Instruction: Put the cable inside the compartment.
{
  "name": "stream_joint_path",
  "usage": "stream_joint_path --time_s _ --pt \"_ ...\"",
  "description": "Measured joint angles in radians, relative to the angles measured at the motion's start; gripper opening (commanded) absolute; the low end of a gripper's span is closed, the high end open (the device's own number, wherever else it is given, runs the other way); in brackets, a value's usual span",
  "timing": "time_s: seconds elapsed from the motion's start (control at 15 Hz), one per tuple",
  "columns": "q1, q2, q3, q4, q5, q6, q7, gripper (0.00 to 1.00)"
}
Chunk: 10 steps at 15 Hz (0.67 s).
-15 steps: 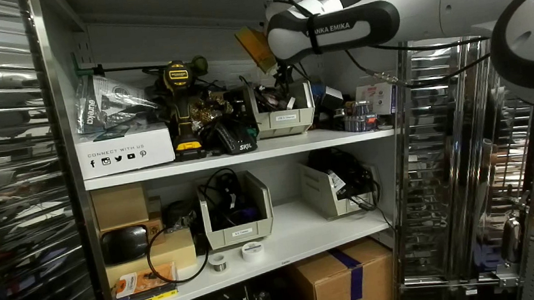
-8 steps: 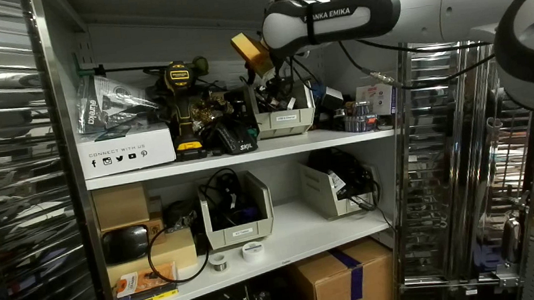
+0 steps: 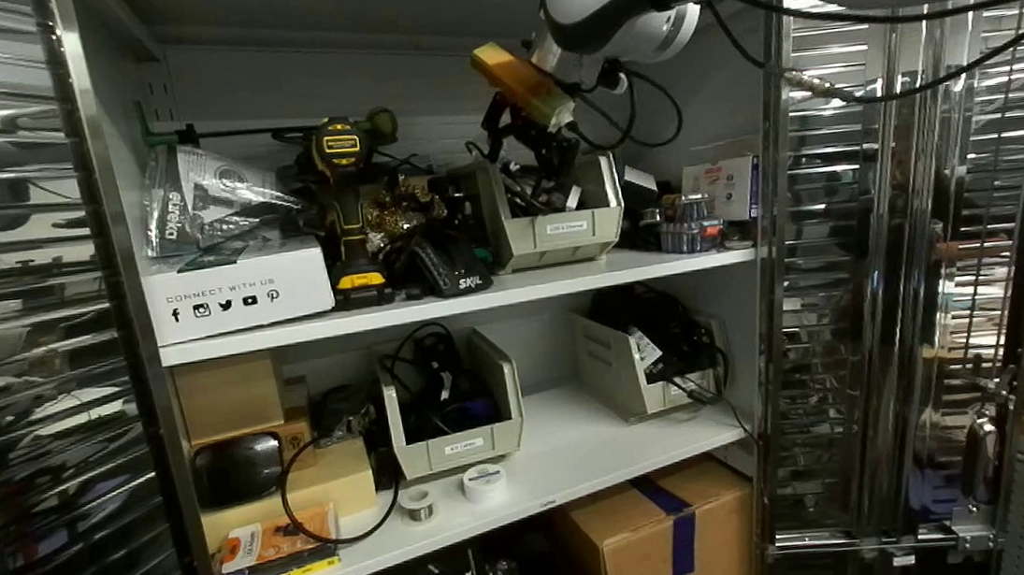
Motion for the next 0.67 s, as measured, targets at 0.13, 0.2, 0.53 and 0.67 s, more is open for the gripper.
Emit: stream_joint_path --time_s 0.13,0.2,0.53,0.67 --pt "-0.057 -0.063 0.025 -0.089 0.007 0.02 -0.046 1.0" --pt "-0.078 -0.094 0.026 -0.139 -0.005 0.057 -0.061 1.0" --pt "-0.085 -0.259 -0.098 -0.405 -0.061 0.344 -0.08 1.0" --pt "-0.042 -0.333 -0.204 -0.515 -0.08 0.495 -0.081 1.0"
